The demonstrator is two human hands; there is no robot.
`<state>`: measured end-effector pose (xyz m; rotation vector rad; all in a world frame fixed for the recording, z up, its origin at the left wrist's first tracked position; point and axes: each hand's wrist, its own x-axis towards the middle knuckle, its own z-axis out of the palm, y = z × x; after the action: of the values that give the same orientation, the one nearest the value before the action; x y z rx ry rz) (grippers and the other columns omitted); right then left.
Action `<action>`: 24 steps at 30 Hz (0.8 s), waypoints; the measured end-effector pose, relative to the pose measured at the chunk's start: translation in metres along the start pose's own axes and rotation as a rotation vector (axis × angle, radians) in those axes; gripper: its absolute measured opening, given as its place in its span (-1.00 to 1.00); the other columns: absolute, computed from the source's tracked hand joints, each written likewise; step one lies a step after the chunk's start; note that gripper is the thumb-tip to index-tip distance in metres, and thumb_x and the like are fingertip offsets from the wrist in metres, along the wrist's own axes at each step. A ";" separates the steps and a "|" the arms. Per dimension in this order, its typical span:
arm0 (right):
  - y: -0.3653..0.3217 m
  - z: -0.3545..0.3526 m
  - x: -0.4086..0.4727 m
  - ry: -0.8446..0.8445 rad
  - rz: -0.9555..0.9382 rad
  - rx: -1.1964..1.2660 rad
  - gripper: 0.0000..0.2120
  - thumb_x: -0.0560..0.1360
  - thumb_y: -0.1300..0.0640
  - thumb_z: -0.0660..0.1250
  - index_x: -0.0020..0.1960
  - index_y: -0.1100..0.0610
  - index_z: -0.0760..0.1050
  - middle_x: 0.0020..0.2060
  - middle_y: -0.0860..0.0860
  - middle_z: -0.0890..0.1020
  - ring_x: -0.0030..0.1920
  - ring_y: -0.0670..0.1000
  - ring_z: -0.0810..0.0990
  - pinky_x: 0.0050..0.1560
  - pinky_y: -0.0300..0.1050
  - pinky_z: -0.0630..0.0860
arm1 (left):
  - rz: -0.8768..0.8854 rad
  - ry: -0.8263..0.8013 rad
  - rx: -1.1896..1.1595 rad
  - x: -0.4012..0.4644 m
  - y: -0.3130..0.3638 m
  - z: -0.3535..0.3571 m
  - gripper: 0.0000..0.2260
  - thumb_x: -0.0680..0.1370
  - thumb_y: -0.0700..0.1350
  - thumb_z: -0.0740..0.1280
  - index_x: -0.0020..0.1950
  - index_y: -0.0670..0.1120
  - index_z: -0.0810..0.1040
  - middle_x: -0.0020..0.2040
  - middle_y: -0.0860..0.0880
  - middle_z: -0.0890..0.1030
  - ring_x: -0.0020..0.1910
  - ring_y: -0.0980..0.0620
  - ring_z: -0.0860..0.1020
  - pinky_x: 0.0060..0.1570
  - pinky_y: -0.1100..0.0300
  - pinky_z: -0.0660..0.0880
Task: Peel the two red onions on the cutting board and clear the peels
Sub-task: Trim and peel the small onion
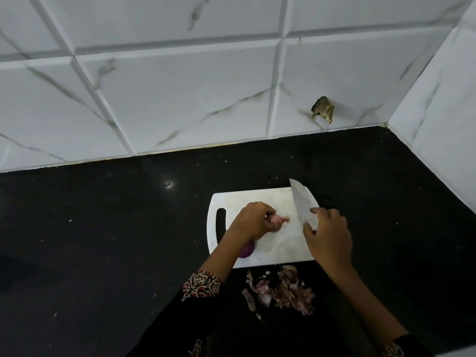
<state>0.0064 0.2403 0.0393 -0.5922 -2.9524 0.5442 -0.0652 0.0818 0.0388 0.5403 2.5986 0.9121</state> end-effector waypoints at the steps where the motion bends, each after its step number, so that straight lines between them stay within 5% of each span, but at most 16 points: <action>1: 0.005 0.001 0.003 -0.066 0.024 -0.035 -0.57 0.50 -0.01 0.30 0.32 0.08 0.35 0.19 0.09 0.42 0.17 0.10 0.42 0.08 0.02 0.46 | 0.001 -0.004 0.000 0.001 0.000 0.000 -0.69 0.49 -0.09 0.41 0.19 -0.19 0.61 0.13 -0.13 0.64 0.06 -0.06 0.57 -0.05 0.22 0.41; 4: 0.017 0.009 0.006 -0.242 0.087 -0.030 -0.50 0.47 -0.08 0.33 0.30 0.11 0.29 0.18 0.11 0.35 0.18 0.13 0.38 0.09 0.05 0.45 | -0.008 -0.019 -0.009 0.001 0.000 0.000 -0.73 0.48 -0.10 0.43 0.12 -0.20 0.64 0.08 -0.14 0.65 -0.01 -0.06 0.58 -0.01 0.12 0.46; 9: 0.020 0.014 0.006 -0.258 0.013 0.039 -0.61 0.52 0.08 0.29 0.29 0.17 0.32 0.14 0.16 0.36 0.04 0.14 0.47 0.03 0.00 0.48 | -0.019 -0.011 -0.045 0.001 -0.002 -0.001 -0.70 0.46 -0.10 0.46 0.16 -0.17 0.64 0.10 -0.09 0.66 0.02 -0.03 0.58 0.05 0.13 0.49; 13: 0.015 0.012 0.017 -0.317 -0.032 0.043 -0.65 0.51 0.21 0.21 0.27 0.24 0.31 0.08 0.22 0.40 -0.16 0.13 0.47 -0.22 -0.09 0.38 | -0.016 -0.011 -0.057 0.002 -0.001 -0.001 -0.71 0.47 -0.11 0.46 0.15 -0.17 0.64 0.10 -0.09 0.66 0.03 -0.02 0.58 0.05 0.15 0.49; 18: 0.019 0.001 0.022 -0.320 0.226 0.552 -0.79 0.58 0.17 0.12 0.14 0.27 0.35 -0.16 0.15 0.51 -0.34 0.00 0.42 -0.39 -0.15 0.32 | -0.021 -0.002 -0.045 0.002 0.000 0.001 -0.75 0.48 -0.11 0.44 0.11 -0.17 0.65 0.07 -0.10 0.66 0.02 -0.04 0.58 0.02 0.12 0.48; 24: 0.012 -0.020 0.003 -0.425 0.650 1.254 -0.57 0.59 -0.18 0.06 0.07 0.15 0.49 -0.36 0.10 0.51 -0.40 0.01 0.45 -0.38 -0.10 0.53 | -0.022 0.010 -0.036 0.003 0.000 0.003 -0.77 0.46 -0.11 0.45 0.08 -0.17 0.67 0.03 -0.09 0.68 -0.02 -0.04 0.59 0.00 0.12 0.50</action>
<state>0.0108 0.2583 0.0538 -1.2451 -1.8877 2.4572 -0.0662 0.0845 0.0364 0.4985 2.5869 0.9551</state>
